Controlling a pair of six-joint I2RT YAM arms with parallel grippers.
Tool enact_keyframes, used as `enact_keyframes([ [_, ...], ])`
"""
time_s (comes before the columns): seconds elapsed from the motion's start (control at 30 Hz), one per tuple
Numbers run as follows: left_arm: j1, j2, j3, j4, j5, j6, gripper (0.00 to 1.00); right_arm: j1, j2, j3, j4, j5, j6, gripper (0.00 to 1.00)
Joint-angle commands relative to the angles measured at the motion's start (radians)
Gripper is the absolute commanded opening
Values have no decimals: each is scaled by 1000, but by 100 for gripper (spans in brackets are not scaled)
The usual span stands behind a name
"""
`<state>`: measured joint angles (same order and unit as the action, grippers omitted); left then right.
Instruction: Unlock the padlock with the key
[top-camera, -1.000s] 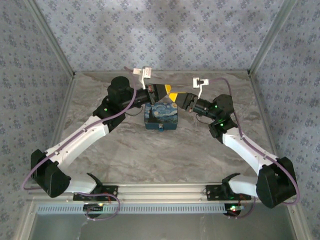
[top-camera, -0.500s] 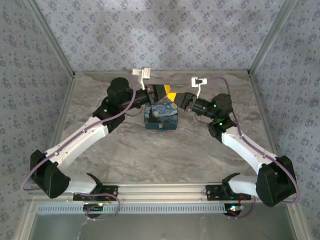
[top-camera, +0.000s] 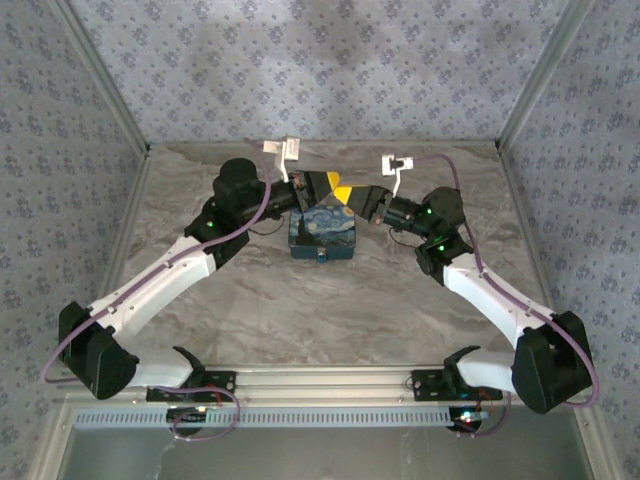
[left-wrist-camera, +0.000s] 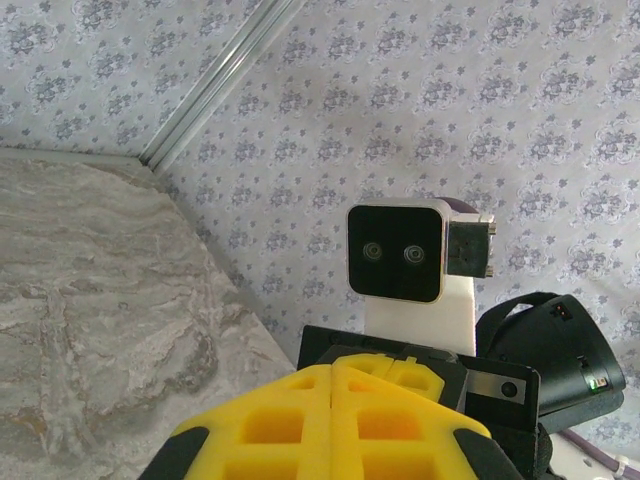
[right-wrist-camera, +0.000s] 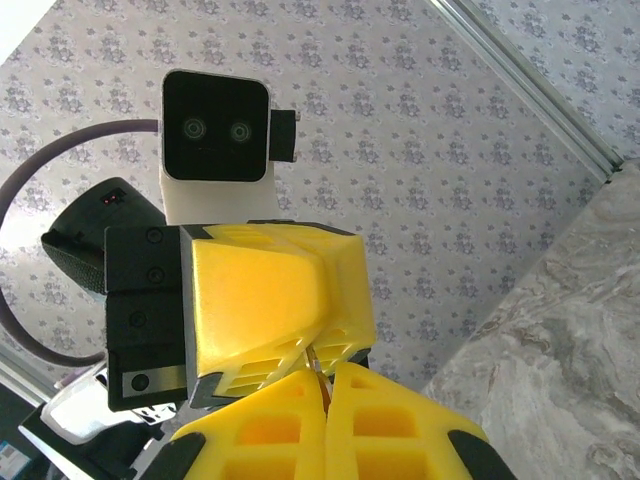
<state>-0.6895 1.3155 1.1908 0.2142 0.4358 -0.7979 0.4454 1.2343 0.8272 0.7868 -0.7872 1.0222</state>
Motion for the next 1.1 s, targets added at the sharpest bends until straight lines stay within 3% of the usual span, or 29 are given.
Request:
enact_keyframes([
  [0.0,-2,-41,-3,43,-6,10,0,-13,-20,11,-11,5,-32,0],
  [0.07,-1,-39,-3,42,-6,9,0,-9,-27,10,-14,8,-36,0],
  [0.17,-2,-29,-1,53,2,0,0,-5,-29,15,-23,9,-37,11],
  [0.57,-3,-19,-8,64,5,-10,0,-13,-30,5,2,14,-14,24],
  [0.63,-2,-21,-11,64,6,-10,0,-14,-30,6,5,14,-14,22],
  [0.77,-4,-19,-14,68,8,-14,0,-7,-30,9,13,9,-14,9],
  [0.93,-4,-18,-19,77,9,-20,0,4,-27,16,8,2,-20,9],
  [1.07,-5,-19,-23,82,9,-24,0,6,-27,17,13,3,-25,0],
])
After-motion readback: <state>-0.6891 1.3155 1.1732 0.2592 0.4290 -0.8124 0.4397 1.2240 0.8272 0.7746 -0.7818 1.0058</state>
